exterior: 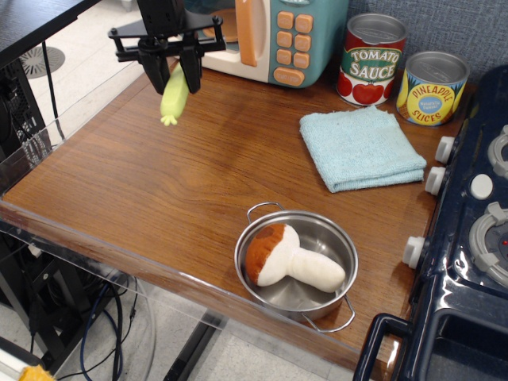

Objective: Move the spoon from the top left of the table and place it on the bottom left of the table while turned 90 Degrees Counter Clockwise.

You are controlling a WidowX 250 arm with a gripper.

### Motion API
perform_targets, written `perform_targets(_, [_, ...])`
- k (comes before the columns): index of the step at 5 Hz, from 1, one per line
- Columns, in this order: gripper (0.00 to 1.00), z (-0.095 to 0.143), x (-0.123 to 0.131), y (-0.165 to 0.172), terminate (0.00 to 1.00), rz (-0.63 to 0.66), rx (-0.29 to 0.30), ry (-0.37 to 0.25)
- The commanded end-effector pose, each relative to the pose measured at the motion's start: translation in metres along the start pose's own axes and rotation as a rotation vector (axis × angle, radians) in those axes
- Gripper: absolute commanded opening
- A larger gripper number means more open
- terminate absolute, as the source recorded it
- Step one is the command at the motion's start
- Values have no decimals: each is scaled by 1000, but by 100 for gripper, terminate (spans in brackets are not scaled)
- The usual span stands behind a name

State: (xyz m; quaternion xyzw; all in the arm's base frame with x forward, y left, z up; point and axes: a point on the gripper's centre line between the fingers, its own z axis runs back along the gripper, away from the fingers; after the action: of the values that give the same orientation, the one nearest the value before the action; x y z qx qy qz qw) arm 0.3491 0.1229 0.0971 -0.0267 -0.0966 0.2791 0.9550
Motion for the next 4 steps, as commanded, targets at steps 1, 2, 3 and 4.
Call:
perform_targets(1, [0,35,-43,15,0,470,61,-114])
perform_targets(2, [0,23,-68,24,0,725,86,-90])
perform_targets(3, [0,7,-79,28,0,966,142,-114])
perform_targets(4, [0,-14,-87,30,0,1090,211,-132])
